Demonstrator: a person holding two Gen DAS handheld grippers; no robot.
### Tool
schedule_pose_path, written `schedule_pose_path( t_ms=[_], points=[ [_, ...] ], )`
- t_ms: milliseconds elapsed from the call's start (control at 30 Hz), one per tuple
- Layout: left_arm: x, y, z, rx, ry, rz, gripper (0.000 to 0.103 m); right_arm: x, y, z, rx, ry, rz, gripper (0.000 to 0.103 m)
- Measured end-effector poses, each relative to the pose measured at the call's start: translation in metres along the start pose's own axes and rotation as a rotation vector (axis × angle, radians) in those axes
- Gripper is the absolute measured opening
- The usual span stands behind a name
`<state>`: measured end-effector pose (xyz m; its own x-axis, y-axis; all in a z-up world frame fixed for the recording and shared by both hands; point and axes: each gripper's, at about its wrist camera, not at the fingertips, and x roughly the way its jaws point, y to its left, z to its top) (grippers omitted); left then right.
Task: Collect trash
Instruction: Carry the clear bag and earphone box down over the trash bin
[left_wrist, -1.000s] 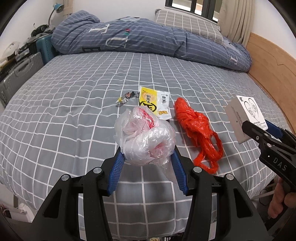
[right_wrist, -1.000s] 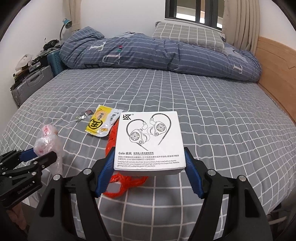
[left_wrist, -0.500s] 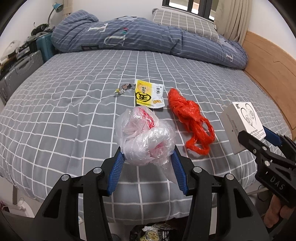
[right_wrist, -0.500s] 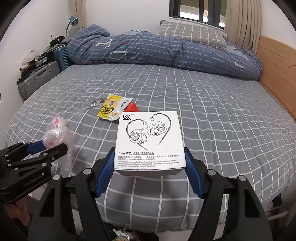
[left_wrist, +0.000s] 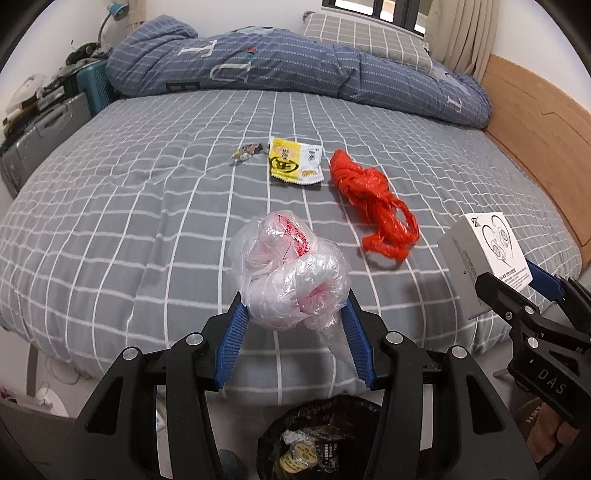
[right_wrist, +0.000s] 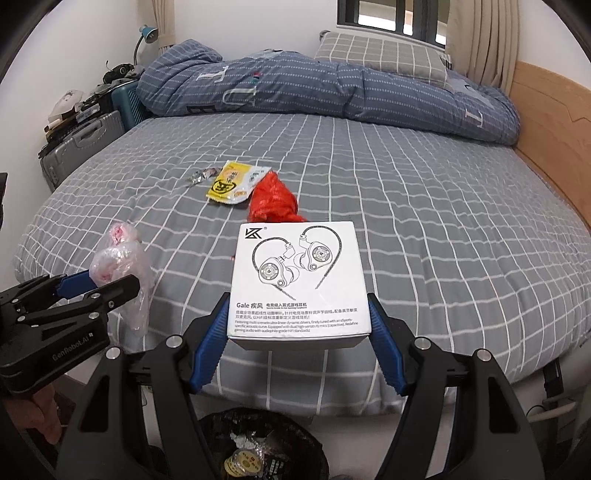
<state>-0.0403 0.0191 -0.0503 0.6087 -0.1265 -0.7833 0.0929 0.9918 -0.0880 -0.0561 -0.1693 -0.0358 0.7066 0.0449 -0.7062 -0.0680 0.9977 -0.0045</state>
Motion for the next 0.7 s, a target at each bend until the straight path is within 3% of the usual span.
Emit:
schedule_pose_path(
  t_ms=[700],
  points=[
    [-0.024, -0.005, -0.069, 0.0, 0.076, -0.004, 0.05, -0.031, 0.008, -0.063, 0.011, 0.07, 0.017, 0.067]
  ],
)
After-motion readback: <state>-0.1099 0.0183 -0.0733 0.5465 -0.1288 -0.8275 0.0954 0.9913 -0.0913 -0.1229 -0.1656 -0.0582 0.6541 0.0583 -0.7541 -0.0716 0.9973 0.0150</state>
